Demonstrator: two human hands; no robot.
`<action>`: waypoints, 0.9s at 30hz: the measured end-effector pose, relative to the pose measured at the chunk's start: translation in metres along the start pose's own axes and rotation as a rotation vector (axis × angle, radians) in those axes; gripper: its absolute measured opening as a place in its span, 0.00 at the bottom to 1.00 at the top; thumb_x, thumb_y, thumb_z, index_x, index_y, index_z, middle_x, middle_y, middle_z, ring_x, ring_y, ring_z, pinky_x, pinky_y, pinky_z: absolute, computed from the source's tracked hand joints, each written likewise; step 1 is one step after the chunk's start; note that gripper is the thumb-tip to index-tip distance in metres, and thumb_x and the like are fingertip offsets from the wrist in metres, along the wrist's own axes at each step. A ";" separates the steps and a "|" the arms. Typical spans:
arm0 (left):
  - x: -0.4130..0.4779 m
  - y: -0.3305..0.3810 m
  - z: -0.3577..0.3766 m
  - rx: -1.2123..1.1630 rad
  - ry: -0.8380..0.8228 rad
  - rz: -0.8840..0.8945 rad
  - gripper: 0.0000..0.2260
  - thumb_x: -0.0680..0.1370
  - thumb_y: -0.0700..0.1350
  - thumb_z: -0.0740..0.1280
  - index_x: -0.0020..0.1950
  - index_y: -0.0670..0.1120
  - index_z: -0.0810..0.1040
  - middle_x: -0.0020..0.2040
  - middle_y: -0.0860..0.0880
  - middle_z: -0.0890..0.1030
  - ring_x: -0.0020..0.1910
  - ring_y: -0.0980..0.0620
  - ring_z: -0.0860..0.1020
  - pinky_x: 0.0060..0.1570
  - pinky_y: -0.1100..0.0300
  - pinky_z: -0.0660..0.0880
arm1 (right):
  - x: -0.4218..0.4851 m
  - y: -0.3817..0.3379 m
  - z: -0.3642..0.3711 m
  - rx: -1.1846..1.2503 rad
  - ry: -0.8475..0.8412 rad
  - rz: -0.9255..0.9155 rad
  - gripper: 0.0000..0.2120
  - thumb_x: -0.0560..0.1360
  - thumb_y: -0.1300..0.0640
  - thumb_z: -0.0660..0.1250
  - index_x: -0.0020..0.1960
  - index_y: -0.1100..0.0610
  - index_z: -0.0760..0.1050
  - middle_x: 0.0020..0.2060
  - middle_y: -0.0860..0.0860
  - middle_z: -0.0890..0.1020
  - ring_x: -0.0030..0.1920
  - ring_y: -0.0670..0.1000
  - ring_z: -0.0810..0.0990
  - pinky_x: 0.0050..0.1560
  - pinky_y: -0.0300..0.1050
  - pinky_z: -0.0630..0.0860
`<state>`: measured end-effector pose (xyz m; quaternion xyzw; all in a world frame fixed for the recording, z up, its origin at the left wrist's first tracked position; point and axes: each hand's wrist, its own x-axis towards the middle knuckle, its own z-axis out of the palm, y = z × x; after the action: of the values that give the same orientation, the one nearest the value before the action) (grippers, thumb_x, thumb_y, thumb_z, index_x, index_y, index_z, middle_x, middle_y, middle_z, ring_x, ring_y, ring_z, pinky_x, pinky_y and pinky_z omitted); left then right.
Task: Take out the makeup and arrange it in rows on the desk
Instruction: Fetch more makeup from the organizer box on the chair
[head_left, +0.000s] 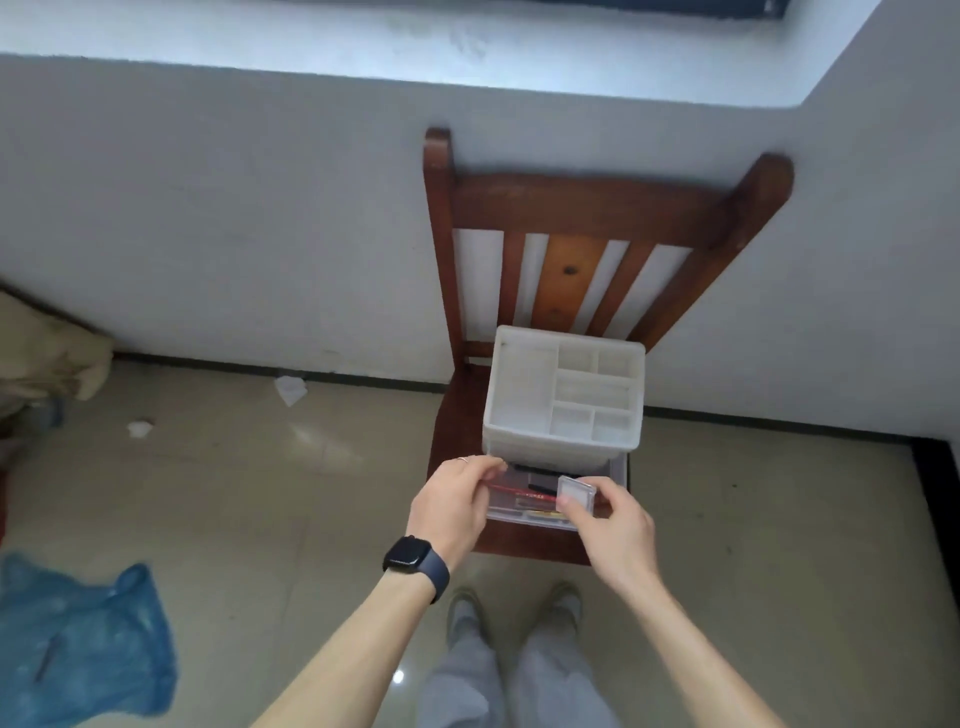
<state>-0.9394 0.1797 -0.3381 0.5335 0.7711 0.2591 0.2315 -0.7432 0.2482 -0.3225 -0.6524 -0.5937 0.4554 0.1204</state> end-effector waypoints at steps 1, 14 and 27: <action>-0.005 0.007 -0.010 -0.031 0.037 -0.024 0.16 0.77 0.37 0.66 0.59 0.53 0.83 0.57 0.57 0.82 0.60 0.58 0.77 0.59 0.60 0.75 | -0.006 -0.008 -0.006 0.002 -0.013 -0.006 0.07 0.73 0.50 0.75 0.48 0.42 0.79 0.46 0.43 0.83 0.49 0.47 0.80 0.50 0.43 0.74; -0.110 0.106 -0.149 -0.927 0.624 -0.528 0.09 0.75 0.32 0.72 0.52 0.43 0.82 0.44 0.53 0.87 0.49 0.58 0.84 0.53 0.64 0.77 | -0.085 -0.150 -0.035 0.059 -0.421 -0.433 0.05 0.75 0.49 0.73 0.50 0.43 0.80 0.43 0.42 0.84 0.43 0.41 0.81 0.40 0.33 0.75; -0.485 0.090 -0.240 -0.985 1.554 -0.820 0.07 0.76 0.38 0.73 0.52 0.45 0.82 0.44 0.47 0.85 0.39 0.52 0.83 0.43 0.57 0.77 | -0.383 -0.233 0.110 -0.136 -1.149 -0.944 0.04 0.74 0.44 0.74 0.47 0.41 0.82 0.39 0.40 0.85 0.44 0.43 0.83 0.44 0.42 0.75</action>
<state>-0.8713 -0.2874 -0.0581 -0.2451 0.6395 0.7254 -0.0693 -0.9331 -0.0706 -0.0487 0.0069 -0.8070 0.5867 -0.0668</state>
